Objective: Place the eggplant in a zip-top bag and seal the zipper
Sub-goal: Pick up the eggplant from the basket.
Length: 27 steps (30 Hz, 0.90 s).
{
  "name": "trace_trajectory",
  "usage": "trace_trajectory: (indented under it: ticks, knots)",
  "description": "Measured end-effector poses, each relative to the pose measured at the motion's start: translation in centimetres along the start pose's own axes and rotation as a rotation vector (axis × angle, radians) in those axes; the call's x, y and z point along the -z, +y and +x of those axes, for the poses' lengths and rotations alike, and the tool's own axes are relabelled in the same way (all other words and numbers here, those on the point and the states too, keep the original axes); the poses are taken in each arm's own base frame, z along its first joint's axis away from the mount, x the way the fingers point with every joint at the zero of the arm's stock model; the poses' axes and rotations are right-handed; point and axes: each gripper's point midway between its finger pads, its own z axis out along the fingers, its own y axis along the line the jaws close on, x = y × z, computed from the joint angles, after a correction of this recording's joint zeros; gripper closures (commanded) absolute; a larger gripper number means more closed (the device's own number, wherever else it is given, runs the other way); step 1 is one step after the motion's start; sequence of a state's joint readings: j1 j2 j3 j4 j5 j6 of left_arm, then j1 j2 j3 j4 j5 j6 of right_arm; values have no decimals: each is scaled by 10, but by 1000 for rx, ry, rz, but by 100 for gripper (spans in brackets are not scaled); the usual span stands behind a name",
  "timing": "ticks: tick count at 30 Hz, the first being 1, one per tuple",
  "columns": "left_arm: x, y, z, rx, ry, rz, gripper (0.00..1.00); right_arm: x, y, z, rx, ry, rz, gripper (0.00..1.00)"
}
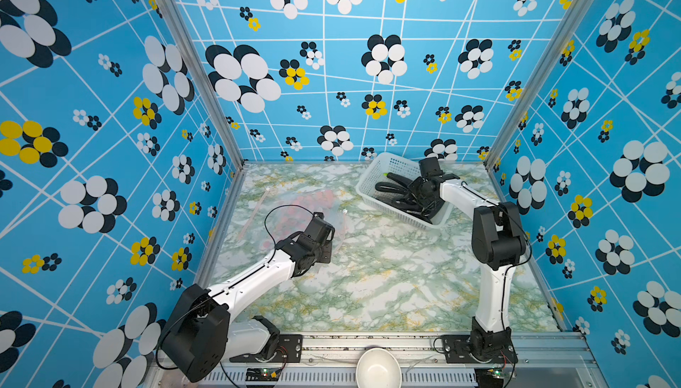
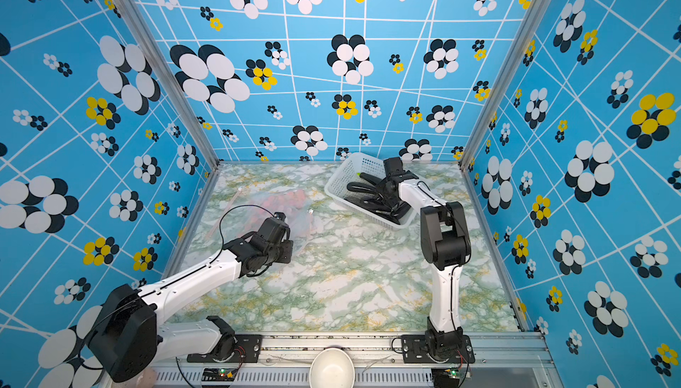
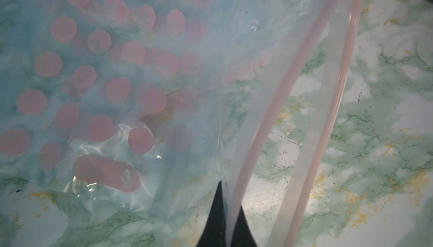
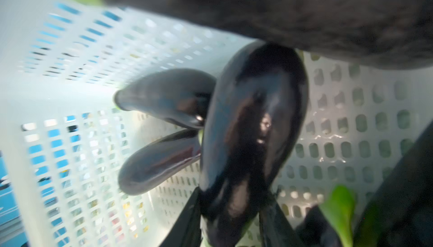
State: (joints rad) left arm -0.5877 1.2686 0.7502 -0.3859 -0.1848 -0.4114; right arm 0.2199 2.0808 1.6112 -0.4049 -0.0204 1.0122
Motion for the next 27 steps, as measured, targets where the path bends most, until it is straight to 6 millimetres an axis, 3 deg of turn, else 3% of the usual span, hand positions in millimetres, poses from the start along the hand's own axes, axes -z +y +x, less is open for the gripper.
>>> trace_trajectory:
  ticks: [13, 27]
  knots:
    - [7, -10, -8, 27, -13, 51, 100, 81, 37, -15, 154, -128, -218, 68]
    - [13, -22, -16, 60, -19, 112, 100, 146, 66, 11, 376, -149, -490, 67]
